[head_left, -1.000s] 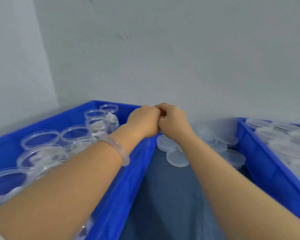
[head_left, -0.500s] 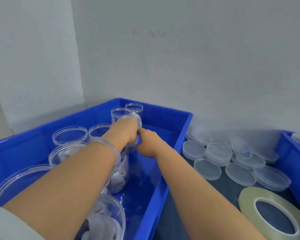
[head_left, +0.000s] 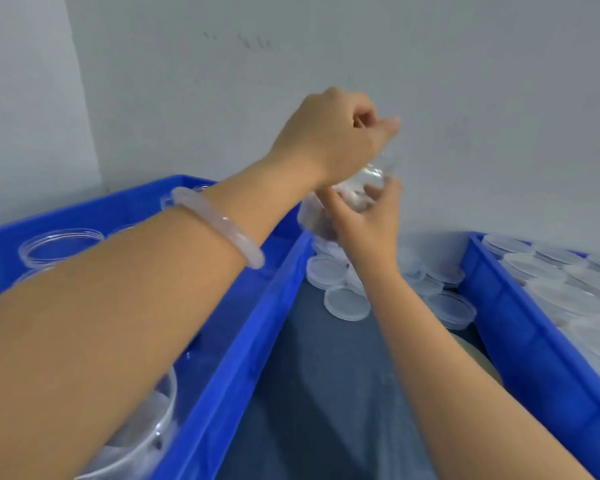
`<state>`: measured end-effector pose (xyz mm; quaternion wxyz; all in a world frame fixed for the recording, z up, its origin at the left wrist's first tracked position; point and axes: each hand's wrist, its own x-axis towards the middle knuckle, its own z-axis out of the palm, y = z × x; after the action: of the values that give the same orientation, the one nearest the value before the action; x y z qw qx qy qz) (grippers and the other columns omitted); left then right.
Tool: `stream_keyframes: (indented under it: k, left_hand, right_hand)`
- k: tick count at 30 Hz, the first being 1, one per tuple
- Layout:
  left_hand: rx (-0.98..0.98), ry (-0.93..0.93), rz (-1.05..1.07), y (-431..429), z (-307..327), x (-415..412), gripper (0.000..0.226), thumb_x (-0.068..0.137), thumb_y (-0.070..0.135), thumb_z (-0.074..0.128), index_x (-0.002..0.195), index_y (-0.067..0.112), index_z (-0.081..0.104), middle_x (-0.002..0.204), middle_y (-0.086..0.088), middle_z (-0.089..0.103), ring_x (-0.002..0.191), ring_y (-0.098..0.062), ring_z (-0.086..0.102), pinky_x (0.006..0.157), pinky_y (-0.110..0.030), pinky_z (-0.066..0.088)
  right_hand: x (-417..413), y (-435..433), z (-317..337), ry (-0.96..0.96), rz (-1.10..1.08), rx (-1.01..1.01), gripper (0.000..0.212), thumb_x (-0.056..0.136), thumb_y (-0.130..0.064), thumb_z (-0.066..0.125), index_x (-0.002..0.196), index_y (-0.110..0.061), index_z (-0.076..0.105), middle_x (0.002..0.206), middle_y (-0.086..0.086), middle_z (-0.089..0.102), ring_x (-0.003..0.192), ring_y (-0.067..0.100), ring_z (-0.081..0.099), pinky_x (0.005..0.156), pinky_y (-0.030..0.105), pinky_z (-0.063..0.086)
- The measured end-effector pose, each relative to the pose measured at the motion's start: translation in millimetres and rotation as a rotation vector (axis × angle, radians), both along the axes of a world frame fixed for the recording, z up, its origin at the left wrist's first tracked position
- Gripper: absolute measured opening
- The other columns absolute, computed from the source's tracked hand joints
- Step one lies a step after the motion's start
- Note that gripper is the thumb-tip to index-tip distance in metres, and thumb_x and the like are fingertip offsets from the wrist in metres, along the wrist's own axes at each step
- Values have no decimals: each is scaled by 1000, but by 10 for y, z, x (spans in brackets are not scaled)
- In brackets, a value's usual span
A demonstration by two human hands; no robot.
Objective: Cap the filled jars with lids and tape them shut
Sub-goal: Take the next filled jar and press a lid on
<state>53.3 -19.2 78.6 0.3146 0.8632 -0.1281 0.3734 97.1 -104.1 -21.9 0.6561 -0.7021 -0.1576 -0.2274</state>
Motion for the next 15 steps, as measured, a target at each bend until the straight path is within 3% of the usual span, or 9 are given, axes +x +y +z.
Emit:
stream_keyframes:
  k: [1, 3, 5, 7, 10, 12, 15]
  left_hand:
    - [-87, -46, 13, -109, -38, 77, 29, 88, 39, 57, 71, 17, 63, 60, 8, 56, 68, -15, 55, 58, -17, 36]
    - [-240, -3, 60, -281, -263, 293, 29, 95, 28, 52, 86, 5, 67, 79, -8, 65, 85, -27, 58, 69, -29, 38]
    - [-311, 231, 66, -373, -619, 534, 26, 96, 15, 47, 97, -2, 66, 102, -20, 65, 91, -30, 56, 75, -34, 39]
    - [-297, 502, 89, -414, -1024, 710, 25, 93, 2, 44, 108, -5, 63, 115, -23, 62, 102, -33, 56, 81, -34, 41]
    - [-308, 681, 56, -288, -1642, 769, 33, 92, -4, 45, 117, 1, 65, 125, -16, 61, 118, -30, 54, 95, -32, 42]
    - [-173, 752, 16, -236, -2029, 698, 25, 90, 7, 57, 112, 9, 68, 119, -8, 65, 110, -24, 58, 98, -34, 45]
    - [99, 729, 32, -233, -2439, 613, 23, 85, 32, 64, 105, 21, 66, 112, 4, 61, 108, -19, 56, 94, -36, 45]
  right_hand:
    - [-64, -170, -95, 41, -14, -5, 87, 66, -47, 80, 136, -25, 35, 106, -22, 48, 91, -19, 50, 67, 2, 44]
    - [-245, -459, -409, 99, -20, -27, 69, 67, -39, 83, 123, -40, 43, 101, -23, 51, 85, -19, 53, 66, 1, 42]
    - [-475, -649, -773, 125, 14, -58, 61, 65, -30, 85, 104, -53, 43, 95, -20, 59, 84, -16, 57, 68, 3, 43]
    - [-655, -763, -1110, 123, 51, -91, 64, 60, -29, 85, 102, -58, 46, 98, -25, 63, 88, -11, 60, 71, 4, 44]
    - [-775, -835, -1370, 153, 72, -113, 72, 53, -34, 82, 103, -70, 43, 107, -32, 60, 99, -11, 58, 77, 3, 42]
    - [-762, -853, -1444, 172, 75, -117, 75, 52, -38, 83, 110, -65, 42, 114, -28, 60, 107, -7, 57, 85, 12, 46]
    - [-713, -864, -1482, 209, 72, -119, 81, 52, -40, 86, 122, -39, 45, 117, -15, 62, 110, 4, 60, 93, 33, 51]
